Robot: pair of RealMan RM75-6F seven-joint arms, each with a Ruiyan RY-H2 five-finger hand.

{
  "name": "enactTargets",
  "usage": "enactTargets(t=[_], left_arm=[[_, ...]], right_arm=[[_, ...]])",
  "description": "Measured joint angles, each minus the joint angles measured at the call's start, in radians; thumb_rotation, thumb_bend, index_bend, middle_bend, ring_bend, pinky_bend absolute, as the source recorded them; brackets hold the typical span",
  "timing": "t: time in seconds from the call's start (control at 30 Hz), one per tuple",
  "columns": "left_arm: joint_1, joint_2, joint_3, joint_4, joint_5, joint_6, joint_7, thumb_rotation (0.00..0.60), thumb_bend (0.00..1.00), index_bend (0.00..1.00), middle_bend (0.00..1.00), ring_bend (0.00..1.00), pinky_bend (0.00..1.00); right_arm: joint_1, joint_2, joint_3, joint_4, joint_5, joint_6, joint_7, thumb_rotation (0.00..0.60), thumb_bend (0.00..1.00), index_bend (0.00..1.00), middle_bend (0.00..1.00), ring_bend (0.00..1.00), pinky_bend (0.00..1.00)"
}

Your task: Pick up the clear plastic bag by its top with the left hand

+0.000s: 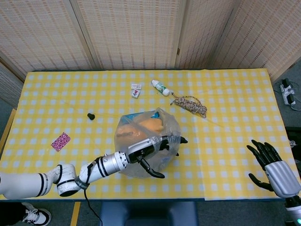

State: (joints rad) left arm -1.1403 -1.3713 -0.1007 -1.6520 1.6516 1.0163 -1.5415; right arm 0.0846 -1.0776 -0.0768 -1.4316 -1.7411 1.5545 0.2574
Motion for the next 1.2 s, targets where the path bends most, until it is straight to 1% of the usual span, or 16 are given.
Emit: enactTargets(t=[0.13,0.3,0.37,0.4,0.5,0.57,0.67,0.8,0.9,1.03,1.13,1.2], left_arm=[[-0.007,0.002,-0.001,-0.010,0.001,-0.011,-0.032,0.600,0.10,0.15,0.15,0.11,0.30],[-0.026,0.010,0.006,-0.019,0.029,-0.027,-0.066,0.600,0.10,0.15,0.15,0.12,0.32],[-0.033,0.011,0.007,-0.023,0.033,-0.033,-0.074,0.600,0.10,0.15,0.16,0.15,0.35],[-0.035,0.011,0.005,-0.025,0.029,-0.038,-0.076,0.600,0.10,0.16,0.17,0.18,0.38],[-0.040,0.013,-0.005,-0.040,-0.002,-0.053,-0.079,0.600,0.10,0.19,0.24,0.25,0.48],[-0.039,0.017,-0.015,-0.057,-0.029,-0.059,-0.075,0.600,0.10,0.23,0.31,0.31,0.56],[-0.030,0.025,-0.029,-0.086,-0.060,-0.060,-0.062,0.600,0.10,0.28,0.39,0.38,0.64],[-0.019,0.038,-0.042,-0.117,-0.087,-0.065,-0.056,0.600,0.12,0.34,0.46,0.44,0.70],[-0.015,0.057,-0.053,-0.146,-0.116,-0.084,-0.053,0.600,0.16,0.40,0.53,0.50,0.76],[-0.008,0.080,-0.066,-0.181,-0.157,-0.112,-0.017,0.600,0.26,0.50,0.63,0.58,0.84],[0.000,0.099,-0.075,-0.214,-0.205,-0.133,0.025,0.600,0.33,0.58,0.73,0.67,0.94],[0.007,0.113,-0.083,-0.238,-0.253,-0.148,0.061,0.600,0.36,0.59,0.80,0.74,0.99]], right_arm=[[-0.001,0.002,0.002,0.001,0.002,0.005,0.007,0.600,0.34,0.00,0.00,0.00,0.00],[-0.002,0.004,0.001,0.003,-0.001,0.008,0.011,0.600,0.34,0.00,0.00,0.00,0.00],[-0.002,0.004,0.000,0.003,-0.004,0.010,0.013,0.600,0.34,0.00,0.00,0.00,0.00],[-0.003,0.005,0.000,0.003,-0.004,0.012,0.014,0.600,0.34,0.00,0.00,0.00,0.00],[-0.007,0.008,0.001,0.005,-0.005,0.022,0.020,0.600,0.34,0.00,0.00,0.00,0.00],[-0.007,0.008,0.001,0.006,-0.005,0.022,0.022,0.600,0.34,0.00,0.00,0.00,0.00],[-0.006,0.007,0.002,0.007,-0.004,0.020,0.022,0.600,0.34,0.00,0.00,0.00,0.00],[-0.005,0.006,0.002,0.006,-0.003,0.017,0.020,0.600,0.34,0.00,0.00,0.00,0.00],[-0.005,0.006,0.002,0.005,-0.003,0.016,0.018,0.600,0.34,0.00,0.00,0.00,0.00],[-0.005,0.005,0.001,0.004,-0.004,0.015,0.015,0.600,0.34,0.00,0.00,0.00,0.00],[-0.004,0.005,0.001,0.003,-0.005,0.014,0.014,0.600,0.34,0.00,0.00,0.00,0.00],[-0.004,0.004,0.000,0.003,-0.006,0.013,0.013,0.600,0.34,0.00,0.00,0.00,0.00]])
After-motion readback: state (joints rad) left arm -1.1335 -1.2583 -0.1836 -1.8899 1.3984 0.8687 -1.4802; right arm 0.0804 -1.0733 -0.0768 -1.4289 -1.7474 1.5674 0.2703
